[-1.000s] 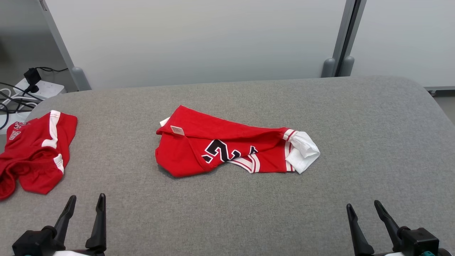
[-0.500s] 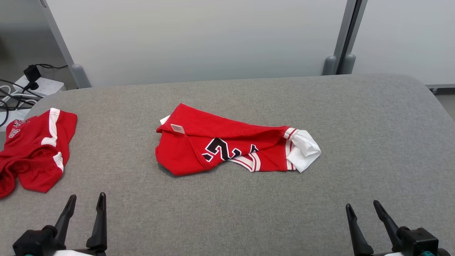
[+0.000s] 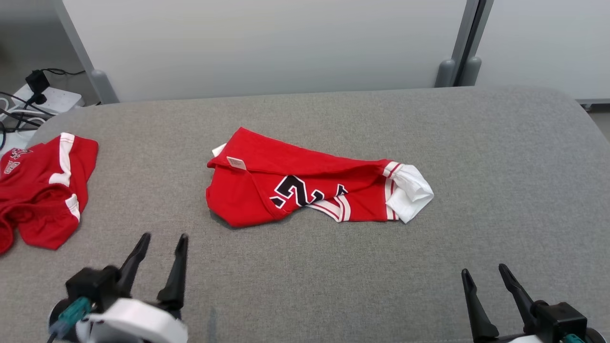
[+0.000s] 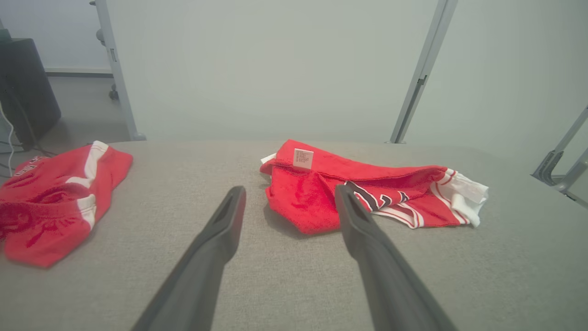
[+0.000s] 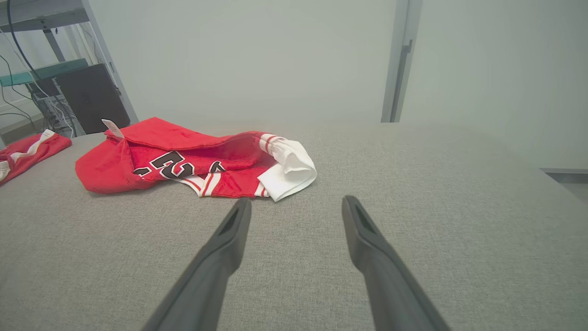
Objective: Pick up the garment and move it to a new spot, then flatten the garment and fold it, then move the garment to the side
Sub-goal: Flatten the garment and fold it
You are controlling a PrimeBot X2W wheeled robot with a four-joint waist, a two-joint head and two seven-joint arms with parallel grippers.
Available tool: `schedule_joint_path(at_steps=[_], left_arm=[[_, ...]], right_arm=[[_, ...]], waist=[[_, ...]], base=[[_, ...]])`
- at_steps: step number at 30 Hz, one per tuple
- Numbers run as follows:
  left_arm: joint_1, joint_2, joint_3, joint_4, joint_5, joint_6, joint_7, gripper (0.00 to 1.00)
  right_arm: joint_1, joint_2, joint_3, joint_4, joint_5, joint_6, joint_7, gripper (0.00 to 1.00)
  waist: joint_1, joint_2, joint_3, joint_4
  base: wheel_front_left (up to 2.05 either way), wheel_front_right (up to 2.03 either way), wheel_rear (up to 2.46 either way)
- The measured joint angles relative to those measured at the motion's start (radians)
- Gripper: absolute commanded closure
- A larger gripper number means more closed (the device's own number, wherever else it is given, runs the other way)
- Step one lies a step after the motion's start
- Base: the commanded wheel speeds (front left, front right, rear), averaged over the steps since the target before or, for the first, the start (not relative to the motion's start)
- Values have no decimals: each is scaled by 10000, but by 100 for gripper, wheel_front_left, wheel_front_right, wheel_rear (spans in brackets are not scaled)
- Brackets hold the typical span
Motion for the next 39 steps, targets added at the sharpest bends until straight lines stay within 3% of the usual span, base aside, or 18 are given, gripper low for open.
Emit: schedule_joint_path(at_steps=[5,15,23,28,30,31,39], left_arm=[[-2053,-692,-579,1179,-303,-767,644,0],[-5456,-1241,-989,4970,-953,-1858,2428,0],[-7115,-1442,-1129,7250,-1011,-2121,3041,0],[-7809,-1501,-1220,8343,-731,-1856,3007,2],[-7993,-1551,-1256,8638,-656,-1787,2897,80],[-8061,-1569,-1281,8728,-639,-1772,2851,100],[-8230,-1755,-1469,9187,-378,-1755,2002,100]], right_arm=[[-366,0,267,-144,-69,0,-2,0],[-1518,-8,602,-38,-140,0,-364,0],[-1933,-10,838,502,50,0,-719,0],[-2109,-10,865,594,134,0,-844,0],[-2142,-10,861,644,138,0,-846,0],[-2153,-10,859,665,153,0,-848,0],[-2245,-12,688,788,207,0,-934,0]], waist=[[0,0,574,-105],[0,0,1962,-966],[0,-1,2669,-1761],[0,0,2856,-1974],[0,0,2872,-1987],[0,0,2878,-1982],[0,0,2831,-1695]], base=[[0,0,0],[0,0,0],[0,0,0],[0,0,0],[0,0,0],[0,0,0],[0,0,0]])
